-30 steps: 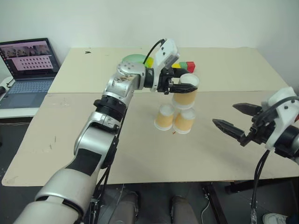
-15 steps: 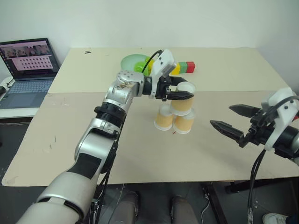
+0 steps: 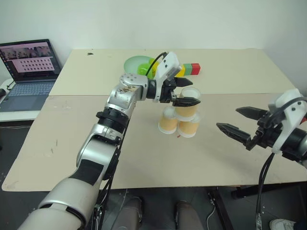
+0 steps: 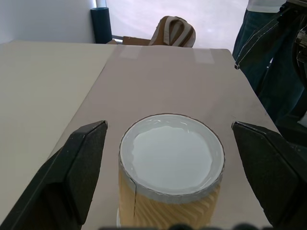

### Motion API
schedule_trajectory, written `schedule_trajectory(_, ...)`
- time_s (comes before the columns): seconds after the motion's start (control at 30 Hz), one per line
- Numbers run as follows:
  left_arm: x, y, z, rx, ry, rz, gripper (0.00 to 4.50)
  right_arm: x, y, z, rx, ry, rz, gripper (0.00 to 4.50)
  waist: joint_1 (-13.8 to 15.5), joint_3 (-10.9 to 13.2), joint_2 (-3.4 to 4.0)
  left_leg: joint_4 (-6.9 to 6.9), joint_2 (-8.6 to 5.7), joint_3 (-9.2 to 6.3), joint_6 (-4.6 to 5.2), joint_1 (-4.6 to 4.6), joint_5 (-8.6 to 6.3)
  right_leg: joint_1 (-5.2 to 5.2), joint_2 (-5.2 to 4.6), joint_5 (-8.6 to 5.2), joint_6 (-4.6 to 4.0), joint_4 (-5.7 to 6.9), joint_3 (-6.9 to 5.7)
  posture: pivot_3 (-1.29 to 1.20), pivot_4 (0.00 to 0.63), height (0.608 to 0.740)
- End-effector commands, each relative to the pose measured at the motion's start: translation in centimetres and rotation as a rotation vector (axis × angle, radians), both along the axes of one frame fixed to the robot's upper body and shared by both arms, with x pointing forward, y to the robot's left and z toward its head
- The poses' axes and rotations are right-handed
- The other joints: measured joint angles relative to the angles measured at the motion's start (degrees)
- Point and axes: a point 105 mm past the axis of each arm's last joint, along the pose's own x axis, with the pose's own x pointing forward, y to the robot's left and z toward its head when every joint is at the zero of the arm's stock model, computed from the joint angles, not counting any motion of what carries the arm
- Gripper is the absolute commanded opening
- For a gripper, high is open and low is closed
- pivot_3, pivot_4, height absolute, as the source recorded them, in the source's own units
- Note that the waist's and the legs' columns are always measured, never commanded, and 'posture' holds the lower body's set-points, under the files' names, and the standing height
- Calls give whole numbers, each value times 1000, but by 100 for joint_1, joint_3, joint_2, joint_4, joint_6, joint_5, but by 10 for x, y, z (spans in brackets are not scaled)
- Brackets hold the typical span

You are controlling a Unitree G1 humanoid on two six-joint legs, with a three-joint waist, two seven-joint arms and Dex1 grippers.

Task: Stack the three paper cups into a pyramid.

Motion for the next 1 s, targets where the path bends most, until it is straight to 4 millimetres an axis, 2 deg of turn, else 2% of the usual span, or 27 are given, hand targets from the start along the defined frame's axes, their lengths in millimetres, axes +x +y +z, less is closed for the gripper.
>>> schedule_trajectory(0.03,-3,-1,14,-15,-64,-9,4432,0,1,11,-17,-57,10,4500,0,0,0,0,0,0,0,0,0,0,0,0,0,0,0,0,150,740)
schedule_trajectory(0.17,-4,1,22,-30,-63,-10,4432,2,1,12,-16,-57,14,4500,-7,0,0,0,0,0,0,0,0,0,0,0,0,0,0,0,150,740)
schedule_trajectory(0.3,-8,0,45,-97,-45,-17,4432,5,3,11,-21,-54,24,4500,-9,0,0,1,0,0,0,0,0,-1,0,0,0,2,0,0,150,740)
schedule_trajectory(0.5,-21,-5,69,-159,-35,-55,4432,8,5,13,-24,-60,34,4500,-12,0,0,2,0,0,0,0,0,0,0,-1,1,1,0,0,150,740)
schedule_trajectory(0.67,-18,1,95,-244,-49,1,4432,7,6,12,-24,-56,47,4500,-15,0,0,3,0,0,0,0,0,0,0,-1,1,4,0,0,150,740)
schedule_trajectory(0.77,-7,18,103,-270,-63,86,4432,7,5,12,-27,-52,53,4500,-31,0,0,3,0,0,0,1,0,-1,0,-1,2,4,0,0,150,740)
schedule_trajectory(0.87,-6,52,104,-293,-75,123,4432,5,-5,12,-40,-43,33,4500,-77,0,0,3,0,1,0,2,0,-1,0,-1,1,7,1,0,150,740)
schedule_trajectory(1.0,-8,98,81,-206,-140,230,4432,4,-28,11,-46,-39,-27,4500,-139,-2,4,2,2,6,1,10,-1,-3,1,-3,3,15,11,0,150,740)
